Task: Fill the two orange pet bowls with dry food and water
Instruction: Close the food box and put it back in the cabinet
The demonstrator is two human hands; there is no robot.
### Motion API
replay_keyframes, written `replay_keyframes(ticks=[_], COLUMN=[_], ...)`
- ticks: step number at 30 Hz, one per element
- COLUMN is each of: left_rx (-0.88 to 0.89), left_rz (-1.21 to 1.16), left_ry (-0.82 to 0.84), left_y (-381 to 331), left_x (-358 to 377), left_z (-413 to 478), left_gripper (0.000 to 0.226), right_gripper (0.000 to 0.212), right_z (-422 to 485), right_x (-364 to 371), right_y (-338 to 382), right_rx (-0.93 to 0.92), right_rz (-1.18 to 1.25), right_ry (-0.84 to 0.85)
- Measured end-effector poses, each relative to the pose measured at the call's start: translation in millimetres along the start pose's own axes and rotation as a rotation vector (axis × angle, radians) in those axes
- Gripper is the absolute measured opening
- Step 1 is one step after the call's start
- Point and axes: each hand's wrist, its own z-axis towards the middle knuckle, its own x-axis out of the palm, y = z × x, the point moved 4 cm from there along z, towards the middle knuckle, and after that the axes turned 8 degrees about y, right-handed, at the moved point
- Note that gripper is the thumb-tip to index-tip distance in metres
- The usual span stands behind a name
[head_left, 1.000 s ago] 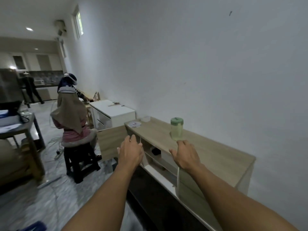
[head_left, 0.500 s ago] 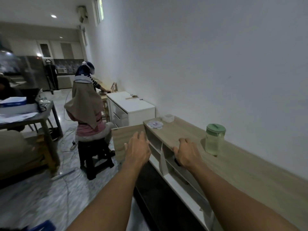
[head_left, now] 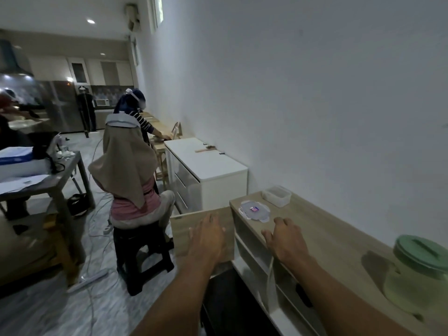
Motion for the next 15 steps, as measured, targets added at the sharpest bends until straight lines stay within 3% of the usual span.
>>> replay_keyframes(ticks=[5, 15], left_rx=[0.117, 0.289], left_rz=[0.074, 0.11], left_ry=[-0.008, 0.176], left_y=[31, 41], left_x=[-12, 4], left_z=[97, 248], left_gripper=[0.037, 0.043], right_gripper=[0.043, 0.048], right_z=[82, 196], right_x=[17, 54], right_y=[30, 42], right_rx=[0.078, 0.32], right_rz=[0.03, 0.041], right_ry=[-0.031, 0.0])
